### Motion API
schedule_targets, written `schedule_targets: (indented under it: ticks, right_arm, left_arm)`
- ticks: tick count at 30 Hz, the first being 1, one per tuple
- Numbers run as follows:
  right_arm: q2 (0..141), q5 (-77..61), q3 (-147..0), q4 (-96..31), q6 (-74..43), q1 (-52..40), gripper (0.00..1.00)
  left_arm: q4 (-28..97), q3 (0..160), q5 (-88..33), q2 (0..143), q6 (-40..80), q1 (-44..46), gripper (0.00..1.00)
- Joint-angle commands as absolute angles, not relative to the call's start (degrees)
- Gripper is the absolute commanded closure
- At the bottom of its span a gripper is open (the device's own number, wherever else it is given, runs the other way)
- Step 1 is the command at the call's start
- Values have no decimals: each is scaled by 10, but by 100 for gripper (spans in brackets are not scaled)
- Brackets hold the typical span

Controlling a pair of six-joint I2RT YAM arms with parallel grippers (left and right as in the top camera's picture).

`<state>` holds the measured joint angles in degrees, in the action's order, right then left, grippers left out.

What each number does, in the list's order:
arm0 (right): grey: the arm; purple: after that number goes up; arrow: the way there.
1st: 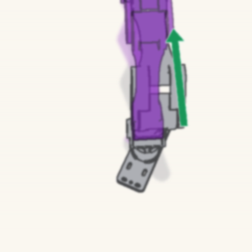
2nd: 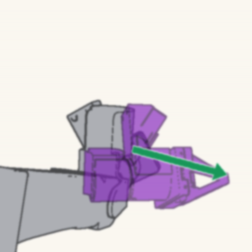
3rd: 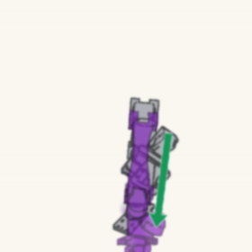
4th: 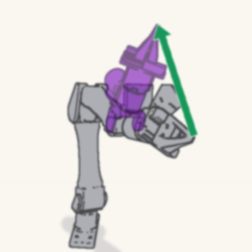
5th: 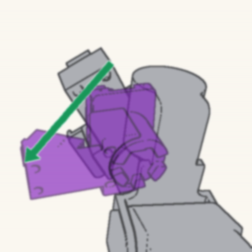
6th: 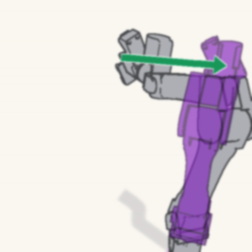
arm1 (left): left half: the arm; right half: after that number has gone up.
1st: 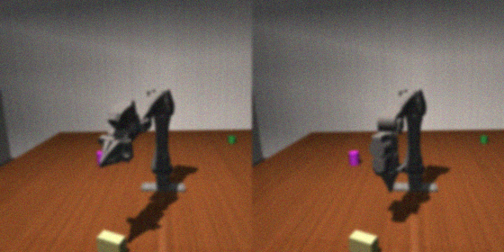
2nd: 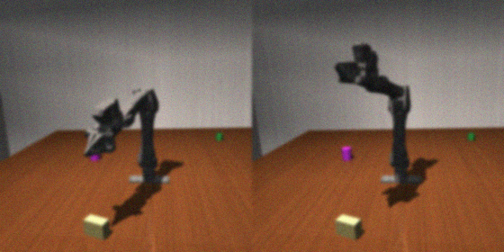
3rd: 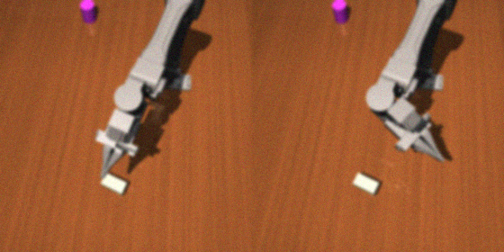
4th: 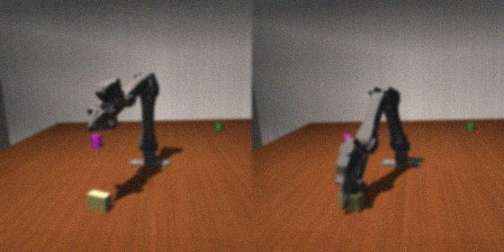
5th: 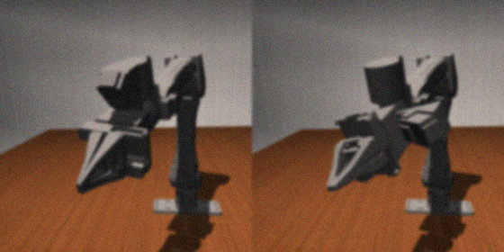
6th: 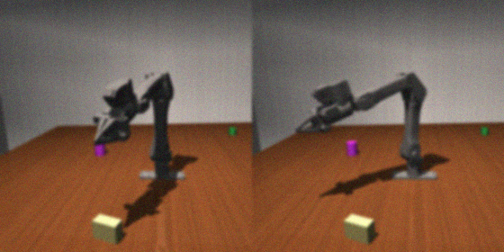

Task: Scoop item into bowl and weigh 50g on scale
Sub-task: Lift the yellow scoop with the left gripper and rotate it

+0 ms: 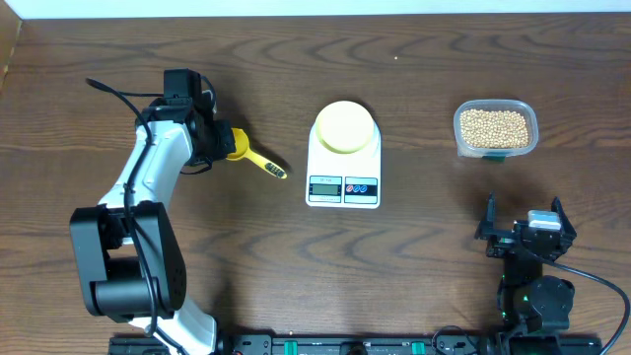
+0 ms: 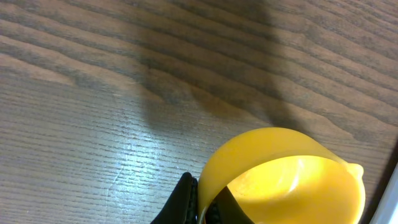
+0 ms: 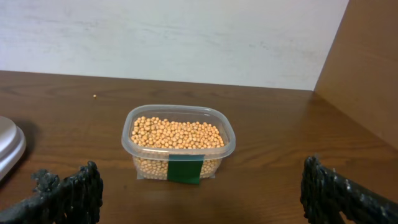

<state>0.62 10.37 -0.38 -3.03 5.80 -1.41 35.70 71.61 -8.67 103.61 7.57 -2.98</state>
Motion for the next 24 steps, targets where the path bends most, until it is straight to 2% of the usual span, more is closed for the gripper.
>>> schedule_targets:
  ticks: [1,24]
  right_arm:
    - [3,112,-3,-32,52,-16,1]
    - [3,112,-3,-32,52,-16,1]
  left_arm:
    - [361,727,-81,1033,80,-30,93]
    - [368,727,-79,1033,76,-31,93]
